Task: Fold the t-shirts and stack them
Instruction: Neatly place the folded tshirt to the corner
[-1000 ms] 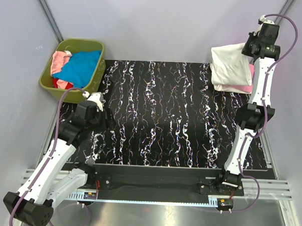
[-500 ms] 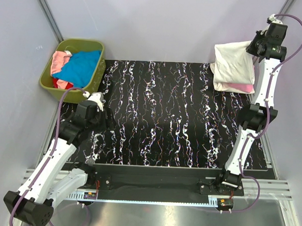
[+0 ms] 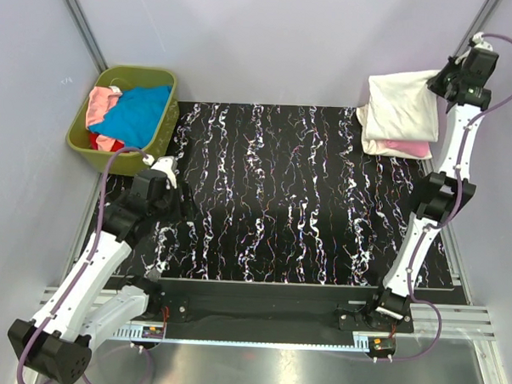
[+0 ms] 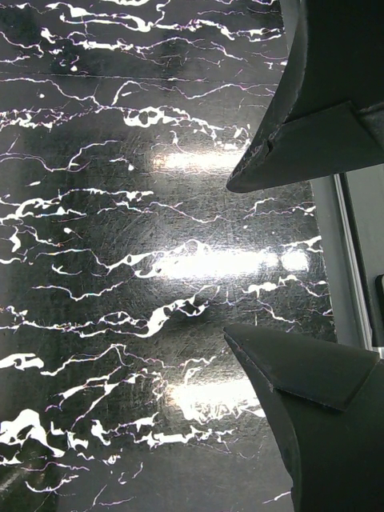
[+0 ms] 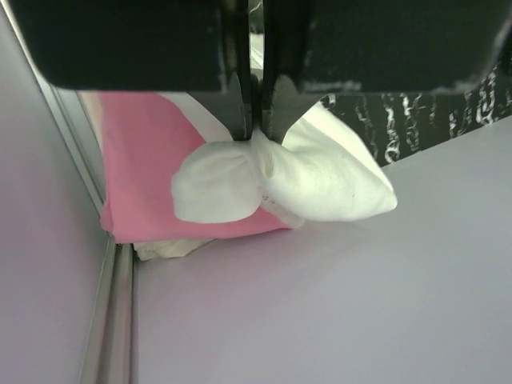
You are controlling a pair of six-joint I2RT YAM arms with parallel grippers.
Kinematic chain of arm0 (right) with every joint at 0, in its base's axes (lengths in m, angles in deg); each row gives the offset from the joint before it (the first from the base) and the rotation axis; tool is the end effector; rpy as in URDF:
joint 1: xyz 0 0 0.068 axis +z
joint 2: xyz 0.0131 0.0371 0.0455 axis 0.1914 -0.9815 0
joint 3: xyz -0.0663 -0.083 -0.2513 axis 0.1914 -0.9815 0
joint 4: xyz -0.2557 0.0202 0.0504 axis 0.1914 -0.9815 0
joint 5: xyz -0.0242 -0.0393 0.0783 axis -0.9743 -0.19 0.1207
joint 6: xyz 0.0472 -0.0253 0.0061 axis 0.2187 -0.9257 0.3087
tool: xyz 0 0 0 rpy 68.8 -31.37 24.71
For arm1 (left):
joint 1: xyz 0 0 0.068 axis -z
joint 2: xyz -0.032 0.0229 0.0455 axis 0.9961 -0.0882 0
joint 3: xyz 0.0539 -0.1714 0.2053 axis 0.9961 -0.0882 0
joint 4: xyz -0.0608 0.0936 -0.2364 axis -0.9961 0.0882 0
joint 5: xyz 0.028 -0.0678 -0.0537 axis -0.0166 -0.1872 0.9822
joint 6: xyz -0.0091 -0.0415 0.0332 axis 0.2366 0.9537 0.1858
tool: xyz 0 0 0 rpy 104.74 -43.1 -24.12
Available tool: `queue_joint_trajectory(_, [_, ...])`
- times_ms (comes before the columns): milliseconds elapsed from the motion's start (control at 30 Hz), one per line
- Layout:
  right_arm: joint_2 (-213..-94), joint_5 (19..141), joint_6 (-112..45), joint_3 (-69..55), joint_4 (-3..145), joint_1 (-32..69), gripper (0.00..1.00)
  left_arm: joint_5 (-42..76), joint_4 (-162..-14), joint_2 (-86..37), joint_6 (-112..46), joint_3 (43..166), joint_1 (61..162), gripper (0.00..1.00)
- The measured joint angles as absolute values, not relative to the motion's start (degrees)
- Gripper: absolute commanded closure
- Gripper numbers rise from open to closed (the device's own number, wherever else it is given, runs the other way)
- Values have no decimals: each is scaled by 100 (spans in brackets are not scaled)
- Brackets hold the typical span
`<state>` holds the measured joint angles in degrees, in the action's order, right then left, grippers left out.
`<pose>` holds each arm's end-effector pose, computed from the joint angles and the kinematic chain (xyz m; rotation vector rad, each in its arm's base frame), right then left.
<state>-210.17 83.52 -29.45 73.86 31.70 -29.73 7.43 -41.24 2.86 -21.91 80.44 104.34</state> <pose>0.5053 -0.1635 0.3844 0.3666 1.9053 0.1087 0.1578 -0.0547 0.2930 -0.0727 2.3727 -0.3289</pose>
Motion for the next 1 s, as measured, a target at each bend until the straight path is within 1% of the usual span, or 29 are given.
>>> queue_joint_trajectory(267, [-22477,8339,-2624,7331,3843,-3190,95,741,-4137,179,-2178,8044,10434,28])
queue_joint_trajectory(367, [-22888,8278,-2422,7216,4012,-3251,65,739,-4137,179,-2176,8044,10434,28])
queue_joint_trajectory(400, [-22964,8214,-2361,7174,4082,-3262,47,739,-4137,177,-2176,8044,10434,28])
queue_joint_trajectory(433, [-23015,8146,-2324,7148,4147,-3275,24,739,-4137,175,-2173,8044,10434,28])
queue_joint_trajectory(467, [-23041,8079,-2280,7146,4224,-3288,15,739,-4137,170,-2173,8044,10434,28])
queue_joint_trajectory(533, [-23045,7972,-2307,7146,4318,-3301,3,737,-4137,155,-2173,8044,10434,28])
queue_joint_trajectory(567, [-23045,7926,-2309,7146,4370,-3301,0,737,-4137,142,-2173,8044,10434,28])
queue_joint_trajectory(667, [-23030,7836,-2331,7093,4486,-3301,0,737,-4135,129,-2171,8044,10434,28])
queue_joint_trajectory(833, [-22717,7679,-2322,6671,4514,-3301,0,733,-4137,140,-2171,8044,10434,28])
queue_joint_trajectory(1000, [-21874,7366,-2204,6158,4427,-3305,0,722,-4137,210,-2171,8042,10434,28])
